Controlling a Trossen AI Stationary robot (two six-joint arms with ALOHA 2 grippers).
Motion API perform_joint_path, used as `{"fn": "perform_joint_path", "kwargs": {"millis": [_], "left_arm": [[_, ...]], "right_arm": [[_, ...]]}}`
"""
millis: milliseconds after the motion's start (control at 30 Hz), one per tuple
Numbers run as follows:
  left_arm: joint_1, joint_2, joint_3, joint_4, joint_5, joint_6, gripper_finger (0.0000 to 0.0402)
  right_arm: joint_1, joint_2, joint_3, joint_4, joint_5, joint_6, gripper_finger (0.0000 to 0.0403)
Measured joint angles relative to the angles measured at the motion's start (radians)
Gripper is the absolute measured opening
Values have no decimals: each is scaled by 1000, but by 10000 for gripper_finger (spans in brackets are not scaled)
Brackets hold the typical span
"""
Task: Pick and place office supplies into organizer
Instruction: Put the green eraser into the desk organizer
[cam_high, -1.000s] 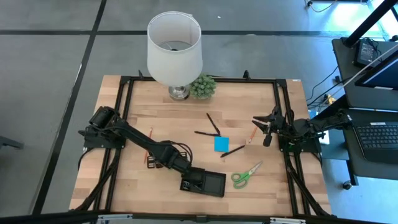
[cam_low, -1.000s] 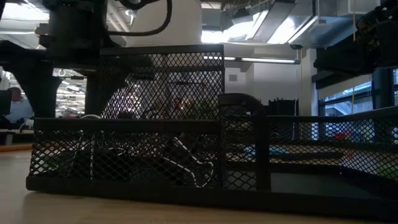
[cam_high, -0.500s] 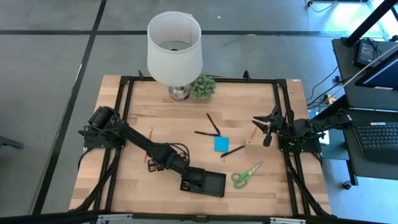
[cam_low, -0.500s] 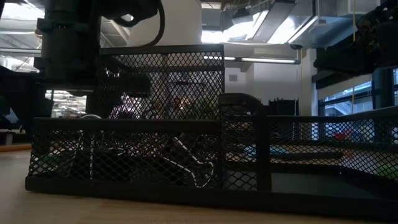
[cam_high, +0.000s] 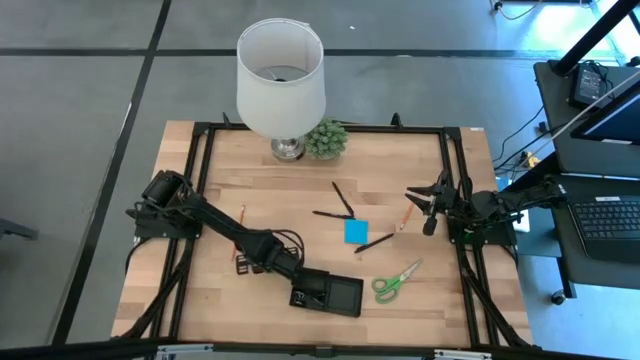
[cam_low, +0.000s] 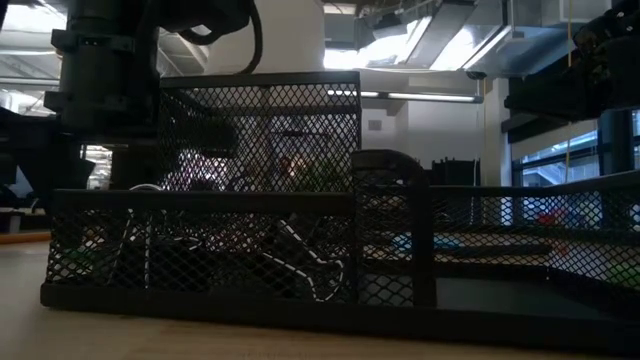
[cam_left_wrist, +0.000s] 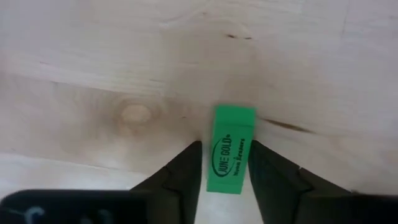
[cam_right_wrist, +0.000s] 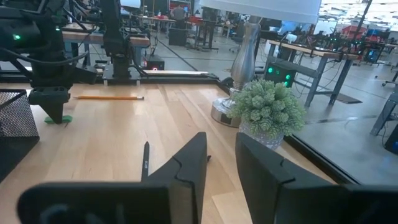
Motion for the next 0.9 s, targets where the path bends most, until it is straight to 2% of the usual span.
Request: {"fn": "perform_joint_path", "kwargs": {"millis": [267, 500, 767, 900], "left_arm": [[0, 1, -1, -2, -6, 10, 69], [-5, -18, -4, 3, -13, 96, 65], [-48, -124, -5, -45, -156, 109, 64], [-72, -193, -5, -41, -253, 162, 63]], "right_arm": [[0, 0, 0, 0, 0, 3, 88], [0, 0, 0, 0, 0, 3, 88], [0, 0, 0, 0, 0, 3, 88], [0, 0, 0, 0, 0, 2, 88]]}}
